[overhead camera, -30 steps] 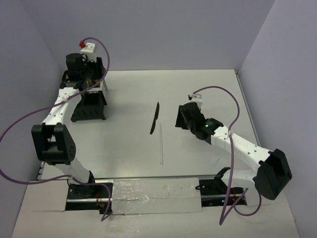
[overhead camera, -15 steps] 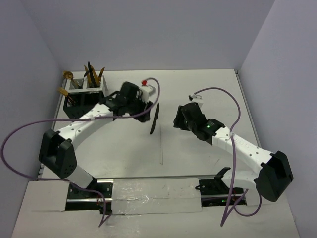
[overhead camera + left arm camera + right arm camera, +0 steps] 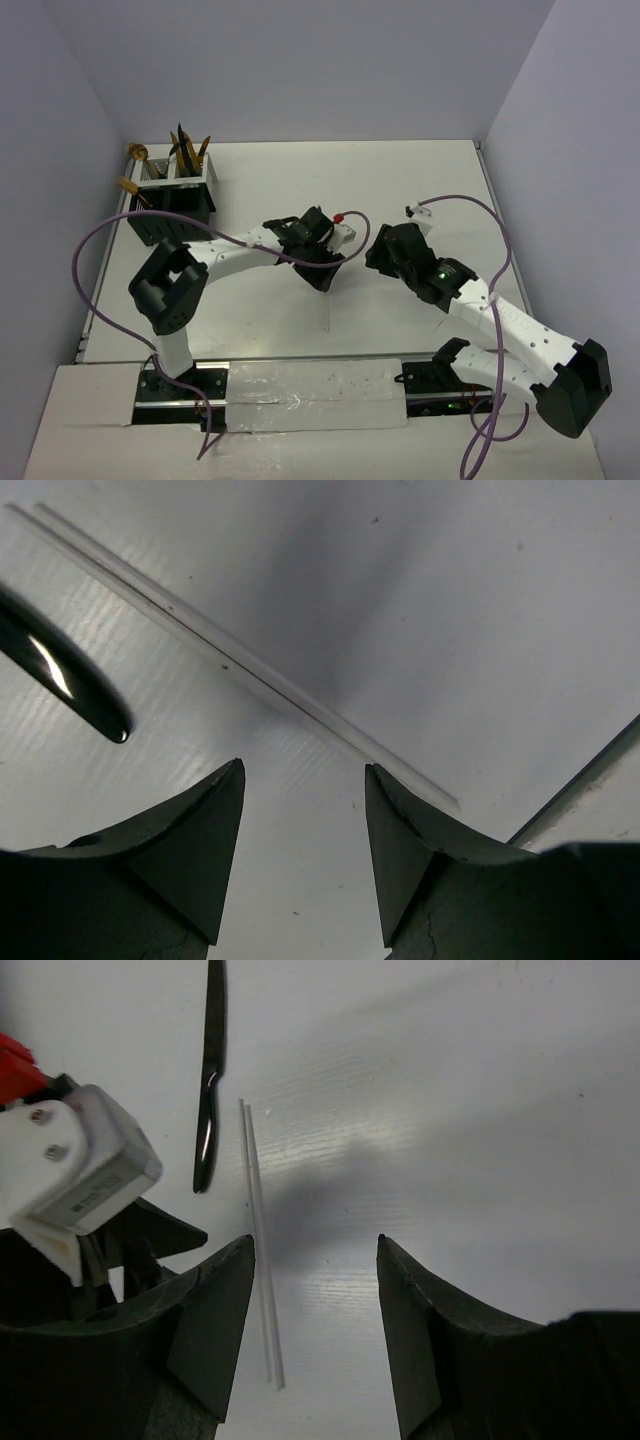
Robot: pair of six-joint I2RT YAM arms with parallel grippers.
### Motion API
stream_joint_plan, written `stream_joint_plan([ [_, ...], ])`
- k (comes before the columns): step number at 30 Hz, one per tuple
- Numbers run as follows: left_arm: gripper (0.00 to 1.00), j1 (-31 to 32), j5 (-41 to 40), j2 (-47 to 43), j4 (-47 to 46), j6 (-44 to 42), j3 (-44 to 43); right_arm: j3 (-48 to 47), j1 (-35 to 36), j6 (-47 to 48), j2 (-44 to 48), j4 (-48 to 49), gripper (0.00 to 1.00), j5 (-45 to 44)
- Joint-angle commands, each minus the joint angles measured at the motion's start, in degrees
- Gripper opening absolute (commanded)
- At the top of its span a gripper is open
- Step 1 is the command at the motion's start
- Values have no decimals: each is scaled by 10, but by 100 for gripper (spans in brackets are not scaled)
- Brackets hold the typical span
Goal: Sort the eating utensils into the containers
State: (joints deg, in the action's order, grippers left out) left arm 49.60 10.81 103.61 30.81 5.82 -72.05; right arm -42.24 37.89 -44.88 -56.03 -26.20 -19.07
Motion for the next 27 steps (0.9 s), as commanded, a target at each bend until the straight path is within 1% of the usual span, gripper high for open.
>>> stream_joint_plan([
  [1, 60, 3, -26, 22, -38, 16, 6, 8, 2, -18, 30, -15, 59, -32],
  [6, 59, 8, -38, 40, -71, 31, -5, 15, 2, -21, 38, -25, 59, -39],
  [10, 57, 8, -68, 54, -78, 25, 2, 21, 2, -21, 48, -26, 59, -43],
  [14, 57, 10, -72, 61, -84, 33, 10, 22, 2, -14, 51, -27, 59, -49],
  [23, 56, 14, -95, 79, -82, 22, 18, 22, 1, -5, 48, -26, 59, -56],
  [27, 51, 14, -105, 81, -67, 10, 25, 23, 2, -3, 52, -29, 59, -60],
])
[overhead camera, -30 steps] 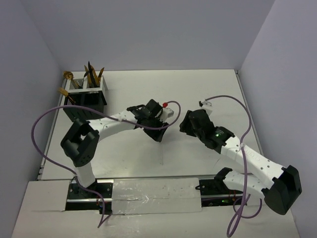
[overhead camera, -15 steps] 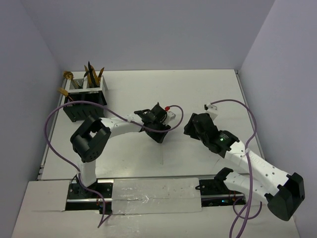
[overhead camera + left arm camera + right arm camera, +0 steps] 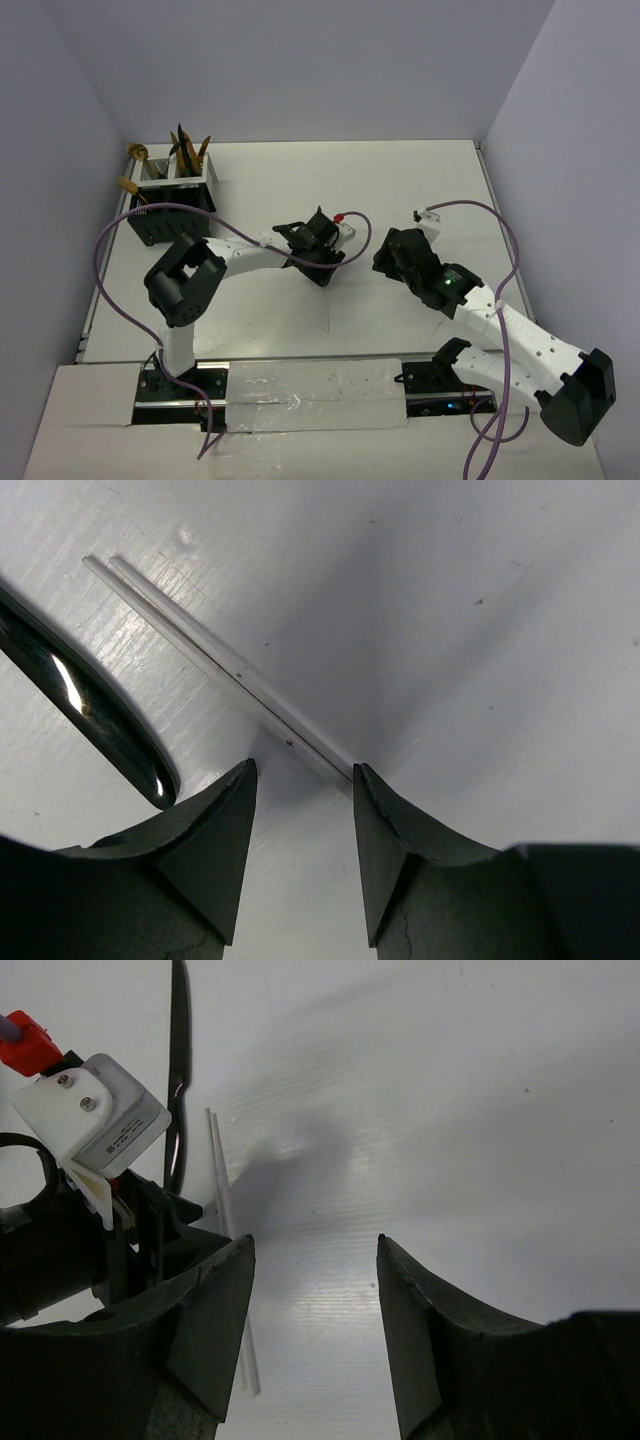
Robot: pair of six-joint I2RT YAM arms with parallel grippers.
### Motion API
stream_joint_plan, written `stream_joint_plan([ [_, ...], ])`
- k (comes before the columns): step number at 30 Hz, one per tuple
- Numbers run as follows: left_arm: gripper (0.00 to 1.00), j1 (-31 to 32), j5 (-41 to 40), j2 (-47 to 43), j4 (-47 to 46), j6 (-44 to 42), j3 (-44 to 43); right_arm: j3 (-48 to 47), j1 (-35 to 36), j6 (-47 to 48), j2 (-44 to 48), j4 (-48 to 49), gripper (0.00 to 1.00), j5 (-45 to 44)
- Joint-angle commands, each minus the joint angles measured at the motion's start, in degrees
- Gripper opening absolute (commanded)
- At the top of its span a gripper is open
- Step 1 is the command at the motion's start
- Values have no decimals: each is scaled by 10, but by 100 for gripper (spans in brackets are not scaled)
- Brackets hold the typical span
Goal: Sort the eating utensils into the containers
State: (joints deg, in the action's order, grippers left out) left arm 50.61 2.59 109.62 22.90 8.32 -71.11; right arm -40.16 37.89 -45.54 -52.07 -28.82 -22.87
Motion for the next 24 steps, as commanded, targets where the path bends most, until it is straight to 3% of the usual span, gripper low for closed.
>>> stream_joint_plan([
  [1, 50, 4, -23, 20, 17, -22, 19, 3, 2, 5, 14, -4, 59, -23],
  [5, 49, 1, -38, 3, 28, -25, 36, 4, 2, 7, 17, -4, 60, -29],
  [12, 47, -1, 8, -42, 22, -29, 51, -3, 1, 12, 9, 0, 60, -27],
  [24, 44, -31, -22, -35, 30, -65, 66, -4, 2, 13, 21, -19, 60, -36],
])
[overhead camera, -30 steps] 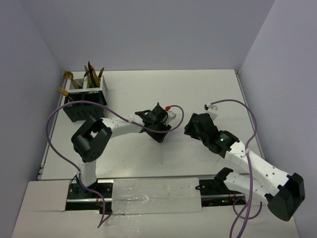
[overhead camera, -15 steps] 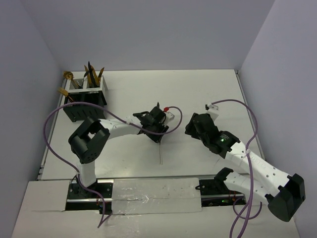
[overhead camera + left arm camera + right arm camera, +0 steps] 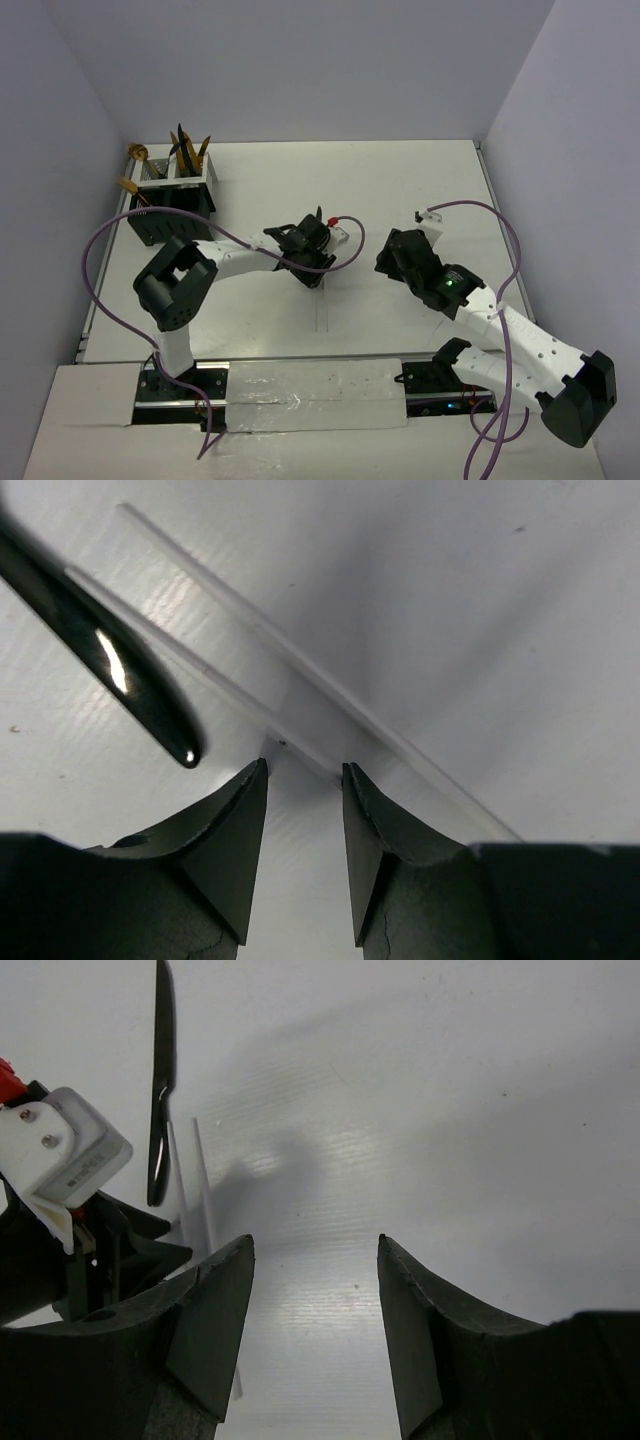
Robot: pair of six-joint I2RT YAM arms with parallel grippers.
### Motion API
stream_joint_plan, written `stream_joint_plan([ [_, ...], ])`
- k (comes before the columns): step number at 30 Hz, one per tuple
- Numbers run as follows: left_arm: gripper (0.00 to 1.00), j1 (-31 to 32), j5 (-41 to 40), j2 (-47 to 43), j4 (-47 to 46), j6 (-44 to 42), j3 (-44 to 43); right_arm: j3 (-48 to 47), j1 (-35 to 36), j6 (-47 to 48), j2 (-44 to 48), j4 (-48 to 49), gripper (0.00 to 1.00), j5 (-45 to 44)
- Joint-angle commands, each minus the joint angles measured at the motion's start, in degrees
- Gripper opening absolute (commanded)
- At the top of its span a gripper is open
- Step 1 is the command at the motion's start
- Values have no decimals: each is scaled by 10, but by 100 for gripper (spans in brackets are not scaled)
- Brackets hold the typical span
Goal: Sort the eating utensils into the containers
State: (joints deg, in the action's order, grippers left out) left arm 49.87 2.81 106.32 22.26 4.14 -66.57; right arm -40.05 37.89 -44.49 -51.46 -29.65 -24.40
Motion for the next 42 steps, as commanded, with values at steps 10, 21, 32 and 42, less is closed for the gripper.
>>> stream_joint_plan([
  [10, 44, -29, -25, -29, 55, -35, 5, -9, 2, 3, 10, -7, 60, -20],
  [21, 53, -22, 47, -55, 66, 17, -15, -10, 2, 5, 7, -7, 60, -18],
  [32, 53, -12, 8, -6, 60, 10, 0, -11, 2, 5, 0, -3, 60, -19],
  [42, 40, 1, -18, 9, 66, -35, 31, -7, 2, 7, 5, -6, 60, -22],
])
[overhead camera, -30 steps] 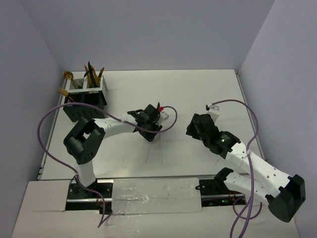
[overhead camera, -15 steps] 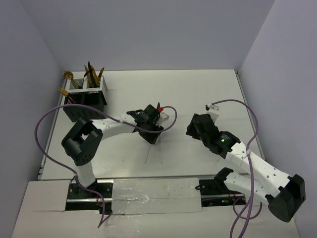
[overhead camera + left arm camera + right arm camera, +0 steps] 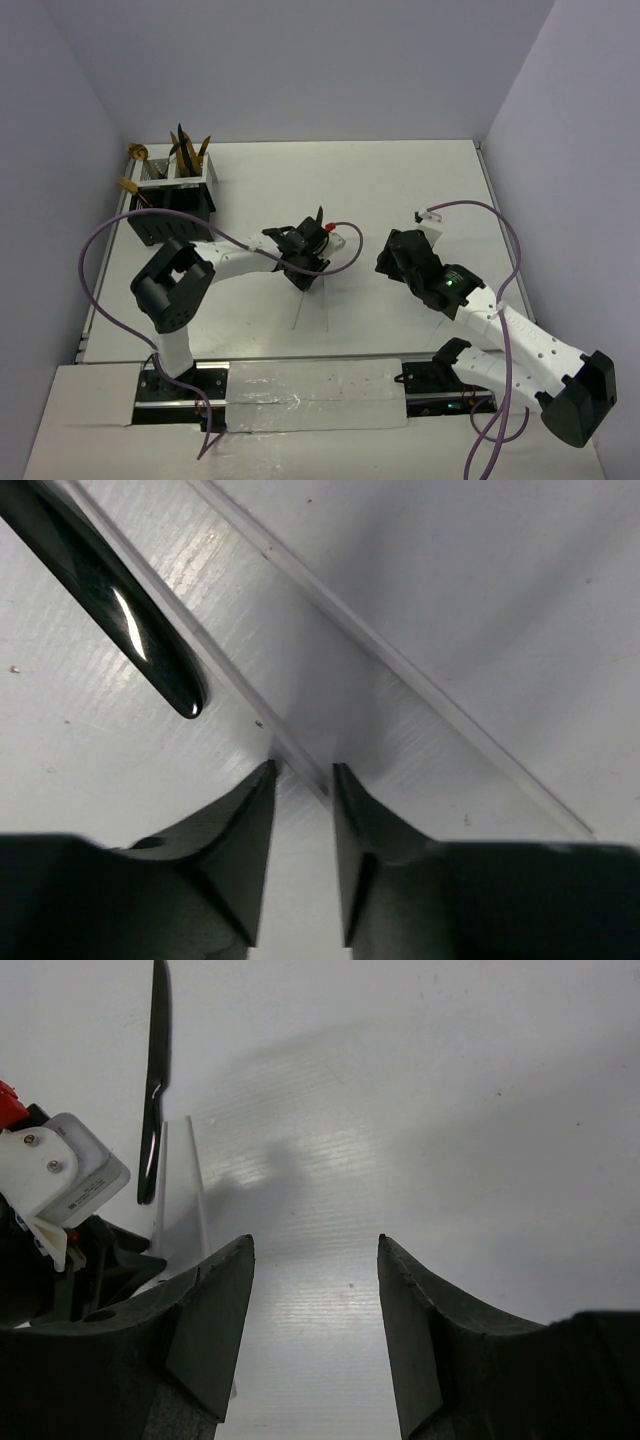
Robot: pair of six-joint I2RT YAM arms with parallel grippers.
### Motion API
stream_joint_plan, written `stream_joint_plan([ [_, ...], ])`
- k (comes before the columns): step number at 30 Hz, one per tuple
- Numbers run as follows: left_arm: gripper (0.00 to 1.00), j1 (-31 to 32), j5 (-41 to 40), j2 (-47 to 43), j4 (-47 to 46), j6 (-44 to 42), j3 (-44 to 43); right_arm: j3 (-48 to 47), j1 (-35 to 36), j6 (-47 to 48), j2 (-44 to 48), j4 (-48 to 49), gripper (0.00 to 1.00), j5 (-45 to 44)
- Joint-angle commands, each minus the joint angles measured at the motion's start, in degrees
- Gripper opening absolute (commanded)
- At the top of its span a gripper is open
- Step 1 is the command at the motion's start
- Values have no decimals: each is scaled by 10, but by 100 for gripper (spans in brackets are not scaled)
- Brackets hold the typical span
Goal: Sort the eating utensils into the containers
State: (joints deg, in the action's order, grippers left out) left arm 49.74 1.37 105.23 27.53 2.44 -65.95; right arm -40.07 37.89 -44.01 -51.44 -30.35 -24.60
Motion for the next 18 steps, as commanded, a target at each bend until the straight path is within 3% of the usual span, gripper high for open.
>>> stream_joint_plan([
  [1, 34, 2, -1, 18, 20, -18, 29, -8, 2, 4, 3, 1, 60, -21],
  [9, 1, -23, 5, 0, 41, -43, 36, -8, 2, 3, 2, 5, 60, -21],
  [18, 0, -44, 21, -20, 59, -30, 1, 1, 2, -1, 15, 1, 60, -24],
])
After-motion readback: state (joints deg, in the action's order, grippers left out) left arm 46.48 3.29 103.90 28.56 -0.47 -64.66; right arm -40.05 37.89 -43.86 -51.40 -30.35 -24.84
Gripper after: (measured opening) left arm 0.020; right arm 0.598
